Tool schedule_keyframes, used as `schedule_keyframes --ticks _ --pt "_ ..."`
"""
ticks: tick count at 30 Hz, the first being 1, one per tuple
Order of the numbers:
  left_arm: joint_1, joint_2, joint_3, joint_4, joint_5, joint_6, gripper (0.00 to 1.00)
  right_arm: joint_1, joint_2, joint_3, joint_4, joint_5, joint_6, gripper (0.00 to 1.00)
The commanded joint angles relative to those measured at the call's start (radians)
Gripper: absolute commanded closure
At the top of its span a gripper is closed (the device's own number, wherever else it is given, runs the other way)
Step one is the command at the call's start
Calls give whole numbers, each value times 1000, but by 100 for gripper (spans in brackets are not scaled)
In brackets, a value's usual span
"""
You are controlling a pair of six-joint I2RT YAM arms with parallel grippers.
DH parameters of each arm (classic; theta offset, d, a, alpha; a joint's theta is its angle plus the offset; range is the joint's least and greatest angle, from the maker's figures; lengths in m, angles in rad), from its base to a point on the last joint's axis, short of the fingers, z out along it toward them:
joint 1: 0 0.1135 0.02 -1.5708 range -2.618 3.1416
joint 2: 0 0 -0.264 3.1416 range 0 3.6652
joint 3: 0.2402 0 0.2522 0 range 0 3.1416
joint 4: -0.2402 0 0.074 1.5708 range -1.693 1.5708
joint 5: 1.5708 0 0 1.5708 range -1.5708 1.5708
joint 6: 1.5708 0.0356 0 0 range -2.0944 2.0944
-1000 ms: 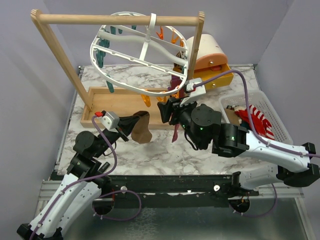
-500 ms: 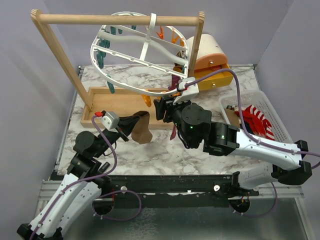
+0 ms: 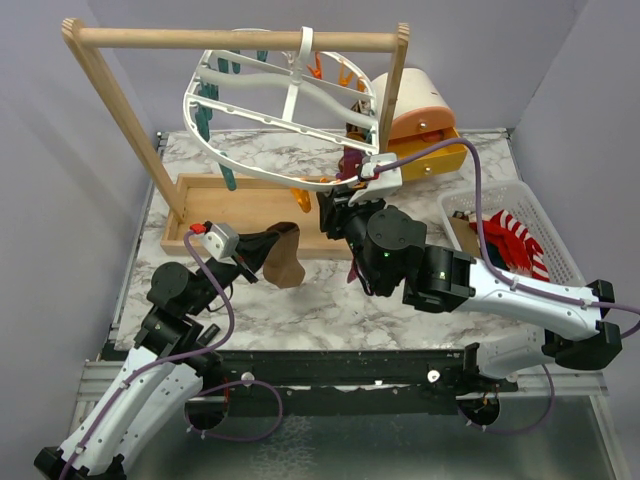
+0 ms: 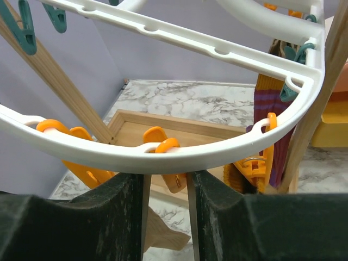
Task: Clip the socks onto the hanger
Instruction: Open the clamp at the hanger.
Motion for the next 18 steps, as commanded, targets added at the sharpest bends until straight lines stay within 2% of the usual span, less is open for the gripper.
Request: schedule_keyframes --ticks 1,8,18 --pt "-3 7 -9 46 4 -7 100 8 -11 -11 25 38 -18 65" --pt "-4 44 -5 107 32 -30 100 8 -65 -35 4 29 -38 75" --pt "-3 94 -7 161 46 -49 100 7 -198 -112 -47 73 -82 70"
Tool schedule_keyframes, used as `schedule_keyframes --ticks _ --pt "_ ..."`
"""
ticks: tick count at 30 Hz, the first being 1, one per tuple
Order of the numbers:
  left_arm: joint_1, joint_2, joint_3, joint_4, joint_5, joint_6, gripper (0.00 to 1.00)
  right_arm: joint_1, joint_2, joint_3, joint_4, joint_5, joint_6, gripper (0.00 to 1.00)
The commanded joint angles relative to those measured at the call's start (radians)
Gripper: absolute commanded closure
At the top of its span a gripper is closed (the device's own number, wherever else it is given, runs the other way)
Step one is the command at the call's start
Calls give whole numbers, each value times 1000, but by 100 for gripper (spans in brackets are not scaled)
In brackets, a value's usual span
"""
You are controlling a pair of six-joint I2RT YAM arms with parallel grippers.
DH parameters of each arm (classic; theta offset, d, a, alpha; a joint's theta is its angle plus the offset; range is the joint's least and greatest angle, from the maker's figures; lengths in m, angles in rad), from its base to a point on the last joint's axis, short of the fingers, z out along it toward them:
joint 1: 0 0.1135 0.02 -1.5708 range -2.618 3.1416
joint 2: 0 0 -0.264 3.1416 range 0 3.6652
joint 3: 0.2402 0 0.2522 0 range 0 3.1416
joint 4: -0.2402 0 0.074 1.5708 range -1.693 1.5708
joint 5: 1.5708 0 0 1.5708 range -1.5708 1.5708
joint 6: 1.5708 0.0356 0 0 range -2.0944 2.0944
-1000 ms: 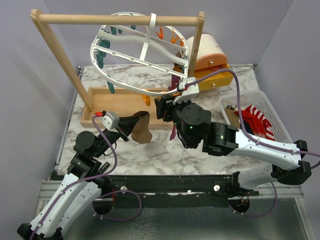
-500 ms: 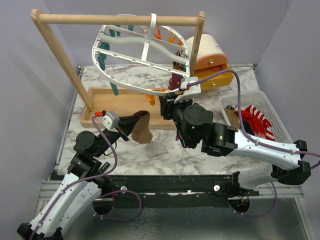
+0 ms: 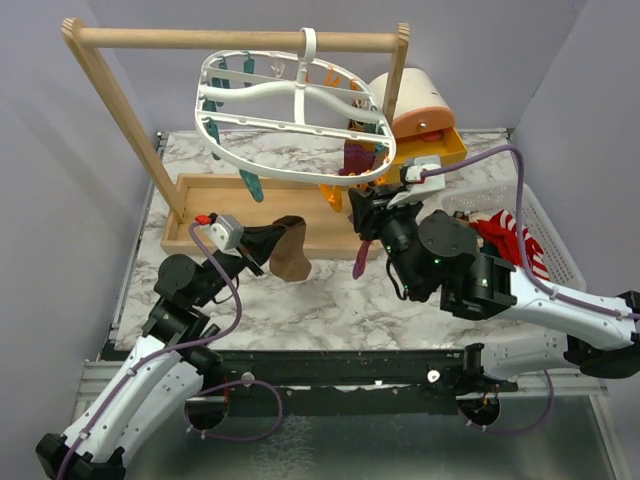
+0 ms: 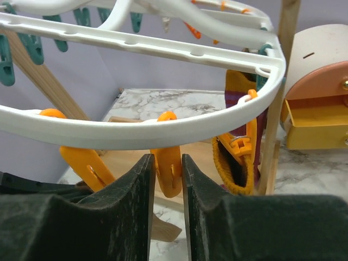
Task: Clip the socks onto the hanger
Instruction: Open the clamp at the hanger.
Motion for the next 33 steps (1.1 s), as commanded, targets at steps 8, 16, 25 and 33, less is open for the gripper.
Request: schedule_keyframes --ticks 8,16,25,33 --pt "-3 26 -1 65 35 -25 100 7 -92 -42 -58 93 -30 57" --pt "-3 21 0 59 38 -26 100 8 -90 -42 -63 116 -29 45" --pt "-3 28 0 56 35 -27 100 8 -42 -15 -80 143 -40 37" --pt "-3 22 -2 54 35 -22 100 7 -11 -36 37 211 -100 35"
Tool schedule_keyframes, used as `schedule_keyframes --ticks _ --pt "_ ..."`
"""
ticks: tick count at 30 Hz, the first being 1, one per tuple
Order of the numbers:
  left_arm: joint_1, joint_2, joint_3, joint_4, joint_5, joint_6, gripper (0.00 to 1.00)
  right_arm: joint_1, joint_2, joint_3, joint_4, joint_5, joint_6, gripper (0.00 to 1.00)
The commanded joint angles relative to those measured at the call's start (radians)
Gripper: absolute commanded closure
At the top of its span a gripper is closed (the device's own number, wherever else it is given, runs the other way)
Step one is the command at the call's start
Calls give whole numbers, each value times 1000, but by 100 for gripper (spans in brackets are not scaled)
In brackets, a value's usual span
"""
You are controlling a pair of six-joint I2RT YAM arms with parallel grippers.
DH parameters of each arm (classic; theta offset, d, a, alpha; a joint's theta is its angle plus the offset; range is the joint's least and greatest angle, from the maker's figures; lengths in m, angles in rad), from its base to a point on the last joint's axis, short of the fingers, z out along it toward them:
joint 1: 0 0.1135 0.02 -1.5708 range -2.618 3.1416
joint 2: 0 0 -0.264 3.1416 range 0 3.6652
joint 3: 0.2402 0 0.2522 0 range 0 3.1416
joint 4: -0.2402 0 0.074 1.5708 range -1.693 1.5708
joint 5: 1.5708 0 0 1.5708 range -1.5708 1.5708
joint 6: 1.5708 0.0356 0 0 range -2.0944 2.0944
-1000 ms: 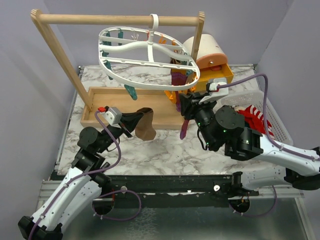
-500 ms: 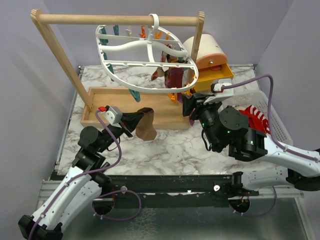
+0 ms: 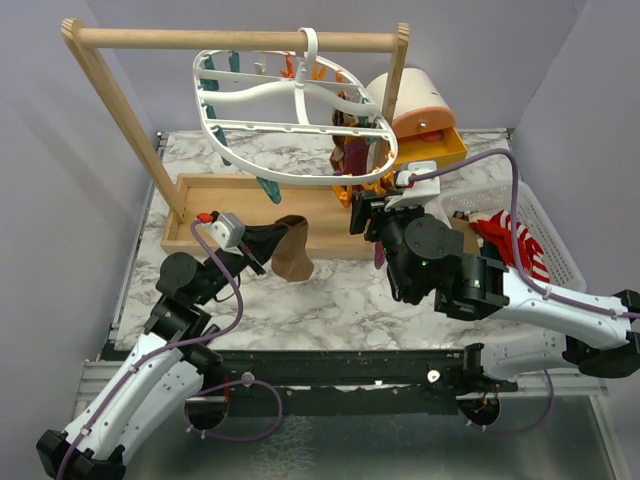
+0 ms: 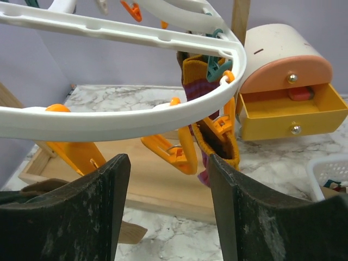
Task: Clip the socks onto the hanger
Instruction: Open the clamp at the hanger.
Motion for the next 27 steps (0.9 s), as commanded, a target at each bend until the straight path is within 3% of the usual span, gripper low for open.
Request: schedule_keyframes --ticks 1,18,24,27 --pt "-3 -7 -2 22 21 -3 100 7 4 -7 94 72 -63 35" --pt "-3 -14 -12 22 20 2 100 1 51 11 225 83 -196 42" --pt "-3 -21 -19 22 20 2 100 1 66 41 114 50 -108 28" --pt "-3 -25 -21 22 19 2 100 1 70 33 120 66 -71 26"
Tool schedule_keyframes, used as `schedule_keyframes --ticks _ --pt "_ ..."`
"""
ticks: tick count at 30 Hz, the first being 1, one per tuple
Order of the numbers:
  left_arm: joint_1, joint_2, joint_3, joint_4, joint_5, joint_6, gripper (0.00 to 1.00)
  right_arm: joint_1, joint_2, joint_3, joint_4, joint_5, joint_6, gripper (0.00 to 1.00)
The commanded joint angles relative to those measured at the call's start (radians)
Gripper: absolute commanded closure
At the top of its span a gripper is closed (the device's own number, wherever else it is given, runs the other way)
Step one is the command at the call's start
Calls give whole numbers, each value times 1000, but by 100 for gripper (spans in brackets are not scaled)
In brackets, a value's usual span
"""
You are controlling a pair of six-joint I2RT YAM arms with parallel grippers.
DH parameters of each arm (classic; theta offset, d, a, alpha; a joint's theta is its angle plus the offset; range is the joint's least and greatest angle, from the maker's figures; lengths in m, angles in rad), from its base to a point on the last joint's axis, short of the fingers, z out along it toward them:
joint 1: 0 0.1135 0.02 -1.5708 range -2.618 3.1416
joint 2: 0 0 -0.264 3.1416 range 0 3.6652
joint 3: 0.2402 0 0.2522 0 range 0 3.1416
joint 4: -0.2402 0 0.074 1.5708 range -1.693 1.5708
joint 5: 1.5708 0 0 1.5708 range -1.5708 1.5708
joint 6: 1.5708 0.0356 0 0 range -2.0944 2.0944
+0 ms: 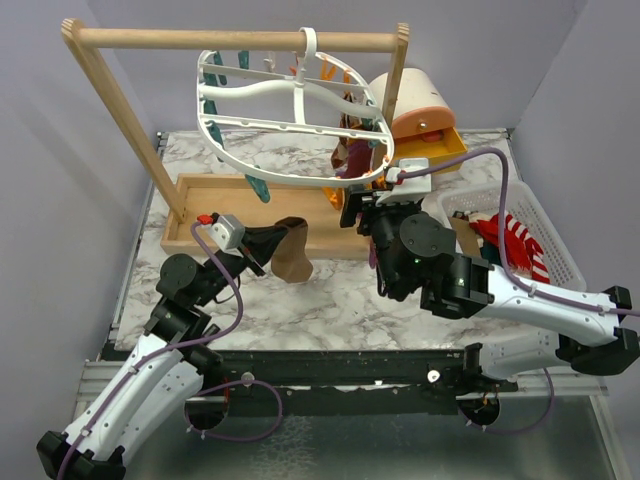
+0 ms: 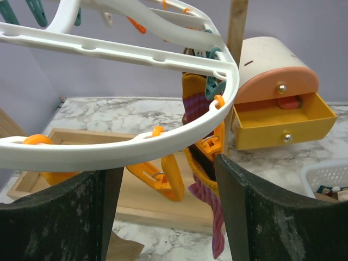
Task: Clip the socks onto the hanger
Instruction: Open the clamp at the hanger.
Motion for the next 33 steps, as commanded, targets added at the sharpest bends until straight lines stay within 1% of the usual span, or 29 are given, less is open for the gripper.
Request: schedule_keyframes --ticks 1,6,13,17,23,28,33 --pt "-3 -15 -10 22 20 1 100 1 11 15 -22 18 58 26" --pt "-4 -21 -17 23 21 1 100 0 13 -14 77 40 -7 27" --pt "-4 -26 -20 22 18 7 100 -32 56 19 78 40 -23 30" --pt "-3 -29 -23 21 18 9 100 -45 52 17 79 32 -21 34" --pt "-3 -26 -24 25 19 9 100 -45 44 21 60 11 -8 44" --pt "-3 -15 -19 36 24 12 100 -45 32 33 24 -15 17 59" --pt "-3 15 -8 54 42 8 100 -45 6 47 -48 -45 72 68"
